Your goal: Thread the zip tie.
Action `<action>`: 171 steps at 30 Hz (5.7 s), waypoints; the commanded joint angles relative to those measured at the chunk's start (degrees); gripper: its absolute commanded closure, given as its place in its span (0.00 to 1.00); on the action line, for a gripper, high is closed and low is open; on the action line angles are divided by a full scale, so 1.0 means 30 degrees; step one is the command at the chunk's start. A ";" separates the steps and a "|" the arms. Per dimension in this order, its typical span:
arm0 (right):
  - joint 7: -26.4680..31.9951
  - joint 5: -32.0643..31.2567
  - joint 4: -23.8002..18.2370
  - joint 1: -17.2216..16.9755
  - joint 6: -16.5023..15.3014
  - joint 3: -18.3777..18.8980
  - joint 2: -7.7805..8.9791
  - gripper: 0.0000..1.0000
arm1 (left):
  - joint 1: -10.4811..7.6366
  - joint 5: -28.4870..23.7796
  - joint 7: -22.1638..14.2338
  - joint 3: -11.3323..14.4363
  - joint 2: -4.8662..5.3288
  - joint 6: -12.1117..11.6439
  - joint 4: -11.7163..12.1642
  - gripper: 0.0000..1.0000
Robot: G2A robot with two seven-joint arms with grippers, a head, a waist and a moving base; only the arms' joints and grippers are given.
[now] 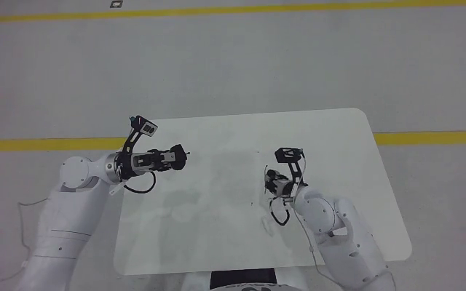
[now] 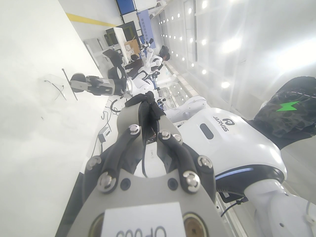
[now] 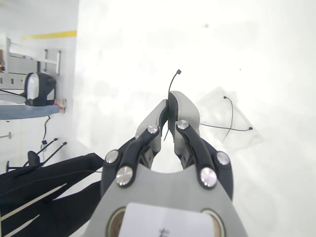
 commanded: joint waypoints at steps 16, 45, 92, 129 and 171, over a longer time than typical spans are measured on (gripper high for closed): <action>-0.6457 0.2592 -0.1430 -0.1293 -0.0145 0.0721 -0.0126 1.00 | 0.0000 0.0000 0.0000 0.0000 0.0000 0.0000 0.0000 1.00; -2.0282 0.1552 0.0322 -0.1588 -0.2008 -0.3135 -0.0917 1.00 | 0.0445 0.0434 0.1791 0.0839 -0.0143 0.0180 -0.0425 1.00; -2.5625 -0.7025 0.3363 0.0116 -0.0855 -0.6722 -0.1479 1.00 | -0.1081 0.2461 0.7760 0.6451 -0.1383 0.0358 -0.0087 1.00; -2.5174 -0.8942 0.3806 0.0238 -0.1121 -0.6602 -0.1477 1.00 | -0.1037 0.2756 0.7777 0.6393 -0.1335 0.0469 -0.0160 1.00; -2.5533 -0.9009 0.4176 0.0264 -0.1276 -0.6462 -0.1623 1.00 | -0.1037 0.2756 0.7777 0.6393 -0.1335 0.0469 -0.0160 1.00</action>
